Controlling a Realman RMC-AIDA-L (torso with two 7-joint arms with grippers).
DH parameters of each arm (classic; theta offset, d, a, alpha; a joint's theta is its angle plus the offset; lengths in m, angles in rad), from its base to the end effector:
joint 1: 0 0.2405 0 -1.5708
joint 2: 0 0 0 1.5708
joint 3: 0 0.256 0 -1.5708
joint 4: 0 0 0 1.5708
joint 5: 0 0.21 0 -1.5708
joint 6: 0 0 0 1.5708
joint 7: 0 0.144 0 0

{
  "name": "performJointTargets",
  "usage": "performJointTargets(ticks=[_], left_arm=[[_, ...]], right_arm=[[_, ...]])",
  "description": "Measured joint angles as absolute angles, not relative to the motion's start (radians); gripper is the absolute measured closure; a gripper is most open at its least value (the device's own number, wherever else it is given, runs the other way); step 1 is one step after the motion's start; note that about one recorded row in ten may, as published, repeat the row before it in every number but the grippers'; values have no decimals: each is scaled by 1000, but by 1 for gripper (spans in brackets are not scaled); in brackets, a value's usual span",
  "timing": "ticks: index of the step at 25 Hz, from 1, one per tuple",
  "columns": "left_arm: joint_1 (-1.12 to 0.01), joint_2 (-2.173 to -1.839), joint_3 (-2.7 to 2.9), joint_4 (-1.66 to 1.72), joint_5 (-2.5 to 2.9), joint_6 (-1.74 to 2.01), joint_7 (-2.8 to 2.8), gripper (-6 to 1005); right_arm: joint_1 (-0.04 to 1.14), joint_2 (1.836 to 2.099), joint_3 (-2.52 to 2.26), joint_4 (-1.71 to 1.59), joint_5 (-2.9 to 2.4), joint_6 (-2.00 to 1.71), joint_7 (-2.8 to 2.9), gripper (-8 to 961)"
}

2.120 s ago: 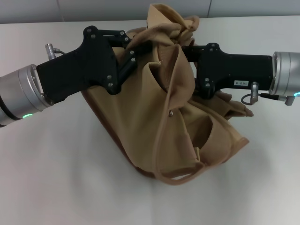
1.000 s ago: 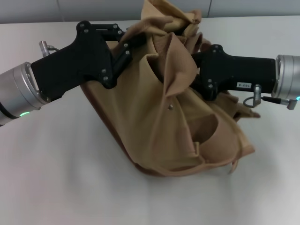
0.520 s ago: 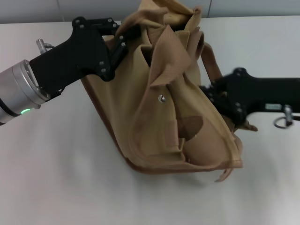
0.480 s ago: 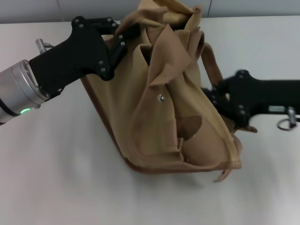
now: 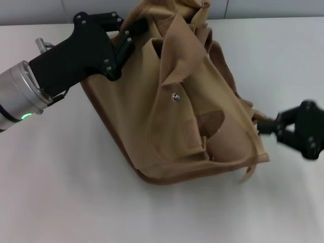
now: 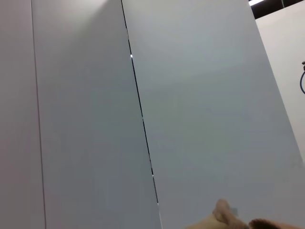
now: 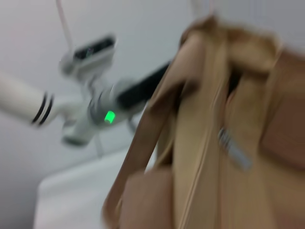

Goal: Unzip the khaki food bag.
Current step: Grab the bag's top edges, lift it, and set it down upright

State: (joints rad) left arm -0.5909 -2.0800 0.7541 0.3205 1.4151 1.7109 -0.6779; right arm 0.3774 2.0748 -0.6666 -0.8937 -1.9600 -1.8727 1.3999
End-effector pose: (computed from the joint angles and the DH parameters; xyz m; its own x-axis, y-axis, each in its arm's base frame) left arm -0.2080 0.3298 -0.0015 0.5570 -0.2821 0.7812 0.1908 -0.8719 -0.4509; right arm 0.2668 0.2782 0.0450 0.8019 -0.2625 -0.5367 -0.3555 -0.9316 -0.0755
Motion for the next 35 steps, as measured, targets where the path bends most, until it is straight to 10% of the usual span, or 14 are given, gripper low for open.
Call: performJointTargets(ticks=[7,21,35], left_arm=[[-606,-2080,768,314,1415,1711,-673,904],[-607,-2077,769,313,1422,1721,-672,900],[-617,-2078,794,313,1418,1720,-674,895]], right_arm=[[384,2089,-652,-846,-1777,-1800,1268,932],[459,2083,-958,-845,-1732,-1617,1218,506],[475,2090,-1057,-875,-1700,-1546,1163,479]])
